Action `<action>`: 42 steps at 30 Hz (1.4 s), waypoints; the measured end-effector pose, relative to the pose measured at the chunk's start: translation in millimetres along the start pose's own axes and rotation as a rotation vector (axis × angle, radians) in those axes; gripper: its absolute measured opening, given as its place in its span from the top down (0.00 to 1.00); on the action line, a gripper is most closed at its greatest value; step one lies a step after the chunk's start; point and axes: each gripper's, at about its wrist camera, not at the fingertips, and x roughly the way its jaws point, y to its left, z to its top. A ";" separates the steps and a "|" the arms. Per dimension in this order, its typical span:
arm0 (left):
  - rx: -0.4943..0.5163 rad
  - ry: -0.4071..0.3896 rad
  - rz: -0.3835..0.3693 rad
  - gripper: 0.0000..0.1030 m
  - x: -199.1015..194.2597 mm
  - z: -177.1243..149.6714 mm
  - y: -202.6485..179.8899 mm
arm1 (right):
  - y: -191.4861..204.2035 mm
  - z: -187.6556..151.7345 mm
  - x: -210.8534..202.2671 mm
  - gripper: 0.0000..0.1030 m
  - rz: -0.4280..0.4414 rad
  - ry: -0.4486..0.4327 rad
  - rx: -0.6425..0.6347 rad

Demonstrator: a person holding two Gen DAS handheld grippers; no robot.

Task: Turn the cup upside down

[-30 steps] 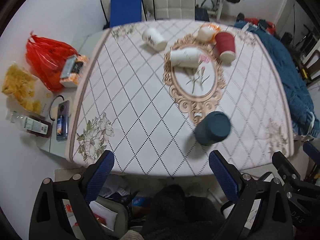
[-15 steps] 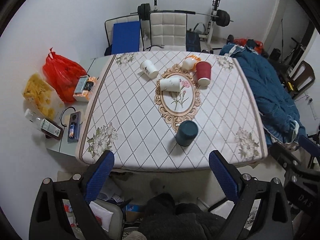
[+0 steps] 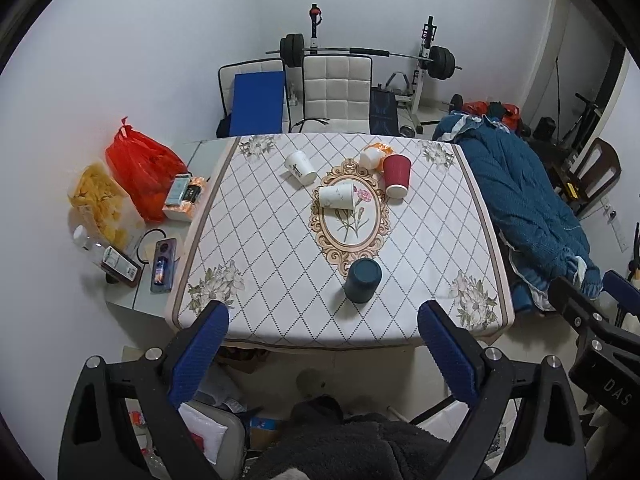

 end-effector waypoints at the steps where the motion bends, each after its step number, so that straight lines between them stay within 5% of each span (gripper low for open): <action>1: -0.001 0.001 0.000 0.06 -1.4 -0.4 0.3 | 0.0 0.7 -2.3 0.06 -0.001 0.003 0.001; 42: 0.007 0.050 0.002 0.06 7.8 -1.8 -0.4 | -2.0 15.3 18.0 0.06 0.004 0.063 0.014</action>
